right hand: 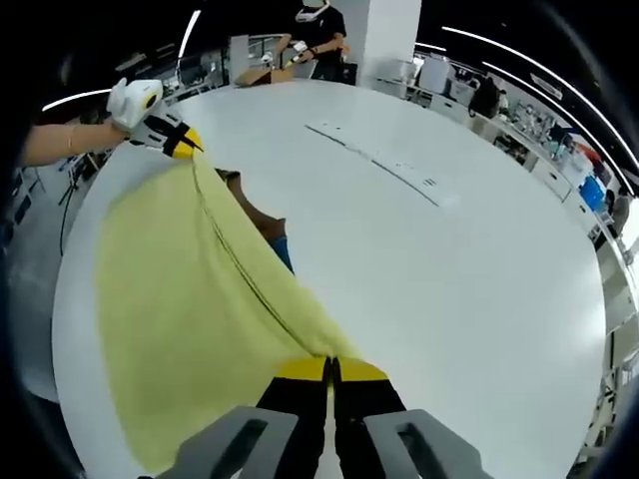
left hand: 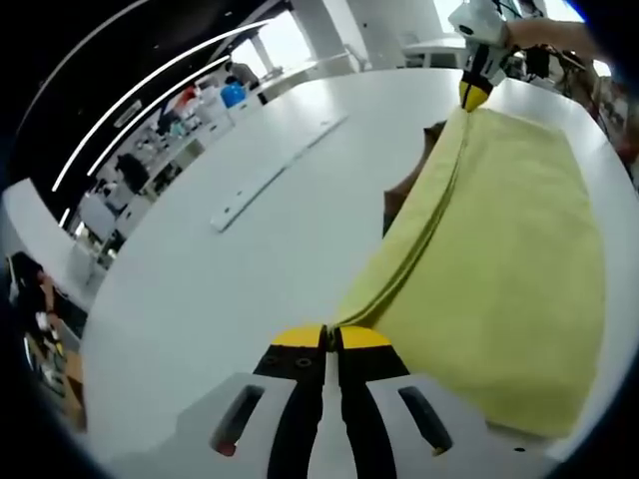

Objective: Fold the garment on the visible template until the final outline fits inside the template.

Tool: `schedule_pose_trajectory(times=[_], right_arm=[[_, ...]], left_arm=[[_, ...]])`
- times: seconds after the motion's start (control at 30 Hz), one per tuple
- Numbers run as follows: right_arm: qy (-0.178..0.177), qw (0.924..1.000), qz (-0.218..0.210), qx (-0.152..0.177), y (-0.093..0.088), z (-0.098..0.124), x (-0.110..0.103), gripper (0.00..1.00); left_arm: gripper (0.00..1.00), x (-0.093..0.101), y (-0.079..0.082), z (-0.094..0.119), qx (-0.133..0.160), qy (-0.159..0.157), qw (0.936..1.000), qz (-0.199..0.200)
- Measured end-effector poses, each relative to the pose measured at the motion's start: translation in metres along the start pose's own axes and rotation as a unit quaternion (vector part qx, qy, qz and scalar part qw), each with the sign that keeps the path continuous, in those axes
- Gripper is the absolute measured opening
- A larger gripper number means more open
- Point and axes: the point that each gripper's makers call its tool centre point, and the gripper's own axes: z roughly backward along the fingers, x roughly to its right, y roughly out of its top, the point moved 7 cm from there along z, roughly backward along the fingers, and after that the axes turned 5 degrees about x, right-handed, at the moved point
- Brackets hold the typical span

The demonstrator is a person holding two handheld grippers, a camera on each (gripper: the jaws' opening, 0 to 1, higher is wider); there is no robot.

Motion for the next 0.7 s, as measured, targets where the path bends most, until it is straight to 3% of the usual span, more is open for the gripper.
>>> schedule_pose_trajectory(times=[0.4, 0.5, 0.7], right_arm=[[-0.033, 0.9974, 0.064, -0.002, 0.007, 0.007, -0.002, 0.0], [-0.053, 0.9967, 0.06, 0.013, 0.012, 0.01, 0.004, 0.0], [-0.083, 0.9955, 0.027, 0.035, 0.016, 0.005, 0.013, 0.0]], left_arm=[[0.01, -0.005, 0.001, 0.005, 0.012, 0.004, 0.9998, 0.016], [0.01, -0.005, 0.0, 0.005, 0.014, 0.006, 0.9992, 0.036], [0.01, -0.004, 0.0, 0.0, 0.015, 0.02, 0.9925, 0.12]])
